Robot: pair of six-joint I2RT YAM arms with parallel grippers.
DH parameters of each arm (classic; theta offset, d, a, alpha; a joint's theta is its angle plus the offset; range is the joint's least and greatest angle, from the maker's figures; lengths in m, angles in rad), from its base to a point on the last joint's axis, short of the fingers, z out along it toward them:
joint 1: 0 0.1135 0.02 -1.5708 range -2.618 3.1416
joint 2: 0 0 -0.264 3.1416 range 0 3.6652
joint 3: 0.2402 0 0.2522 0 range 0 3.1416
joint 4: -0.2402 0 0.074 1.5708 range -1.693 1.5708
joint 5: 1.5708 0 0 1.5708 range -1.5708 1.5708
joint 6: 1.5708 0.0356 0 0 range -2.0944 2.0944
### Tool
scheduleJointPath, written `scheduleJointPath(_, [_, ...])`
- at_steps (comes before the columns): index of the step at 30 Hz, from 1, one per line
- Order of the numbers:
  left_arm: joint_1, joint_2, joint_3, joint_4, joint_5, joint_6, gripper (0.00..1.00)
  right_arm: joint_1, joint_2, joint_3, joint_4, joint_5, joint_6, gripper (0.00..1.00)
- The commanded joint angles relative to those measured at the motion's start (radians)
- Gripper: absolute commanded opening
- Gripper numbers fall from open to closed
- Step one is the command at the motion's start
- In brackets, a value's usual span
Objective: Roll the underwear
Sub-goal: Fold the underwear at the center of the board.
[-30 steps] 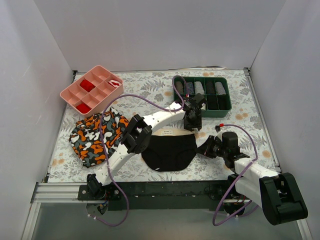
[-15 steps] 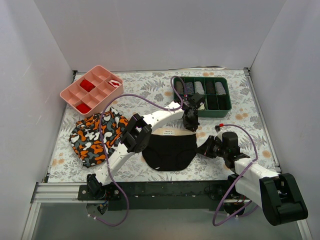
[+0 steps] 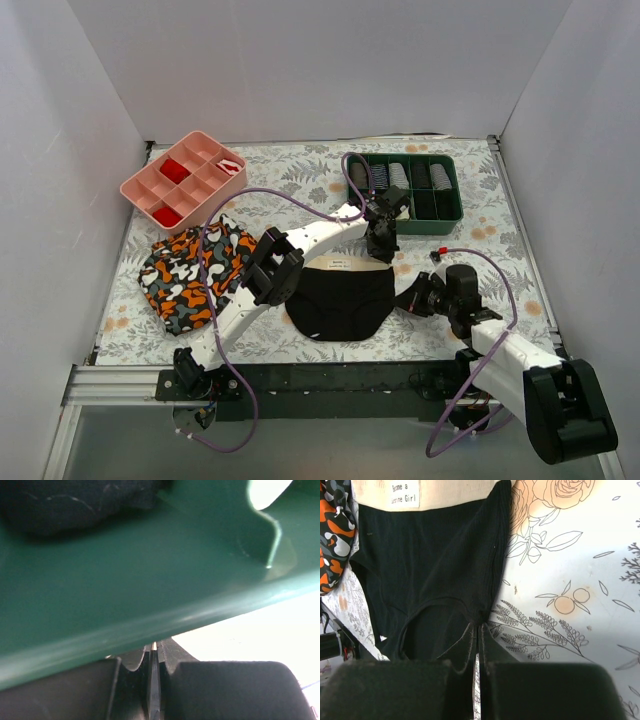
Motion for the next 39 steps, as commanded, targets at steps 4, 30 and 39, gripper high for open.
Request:
scheduleJointPath(4, [-0.009, -0.106, -0.071, 0.033, -0.011, 0.000, 0.00, 0.000, -0.209, 0.084, -0.218, 0.091, -0.054, 0.01])
scheduleJointPath(30, [0.072, -0.514, -0.538, 0.401, 0.024, -0.010, 0.00, 0.279, -0.117, 0.373, -0.438, 0.180, -0.075, 0.01])
scheduleJointPath(39, [0.128, -0.686, -0.746, 0.547, 0.054, -0.011, 0.00, 0.433, -0.048, 0.434, -0.426, 0.292, -0.017, 0.01])
